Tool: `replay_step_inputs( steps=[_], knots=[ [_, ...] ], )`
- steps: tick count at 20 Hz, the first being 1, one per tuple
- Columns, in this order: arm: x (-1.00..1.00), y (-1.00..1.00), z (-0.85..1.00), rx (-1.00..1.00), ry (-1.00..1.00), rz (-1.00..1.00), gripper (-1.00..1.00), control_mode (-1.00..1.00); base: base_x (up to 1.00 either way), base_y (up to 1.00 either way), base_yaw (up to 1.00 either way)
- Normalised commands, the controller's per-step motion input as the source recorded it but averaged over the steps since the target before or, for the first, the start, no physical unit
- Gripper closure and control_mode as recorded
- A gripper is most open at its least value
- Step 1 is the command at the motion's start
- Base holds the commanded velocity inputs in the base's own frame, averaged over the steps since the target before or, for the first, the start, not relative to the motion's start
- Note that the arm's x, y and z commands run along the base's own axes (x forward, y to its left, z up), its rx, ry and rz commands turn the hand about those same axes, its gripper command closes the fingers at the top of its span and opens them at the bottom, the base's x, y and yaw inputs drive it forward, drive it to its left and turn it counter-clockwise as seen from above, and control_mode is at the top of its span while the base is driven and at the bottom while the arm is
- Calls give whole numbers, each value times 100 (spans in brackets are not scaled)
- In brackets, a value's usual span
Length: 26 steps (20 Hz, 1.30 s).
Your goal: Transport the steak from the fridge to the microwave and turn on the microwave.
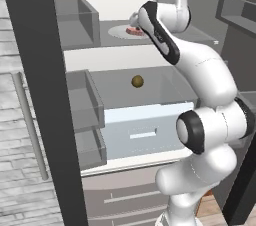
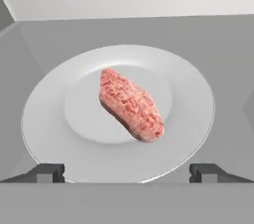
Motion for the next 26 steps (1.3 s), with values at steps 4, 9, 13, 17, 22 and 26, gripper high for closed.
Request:
replay_step_inputs(
  steps=[4,9,13,17,22,26],
  knots=[
    [27,8,0,0,5,0,-100,-100,0,0,0],
    [33,0,-2,0,1,0,-100,-100,0,0,0],
    [31,3,-4,0,1,0,-100,-100,0,0,0],
    [26,4,-12,0,4,0,-100,-100,0,0,0],
    [18,2,-12,0,4,0,-100,-100,0,0,0],
    [16,5,-6,0,1,0,-100,-100,0,0,0]
  ],
)
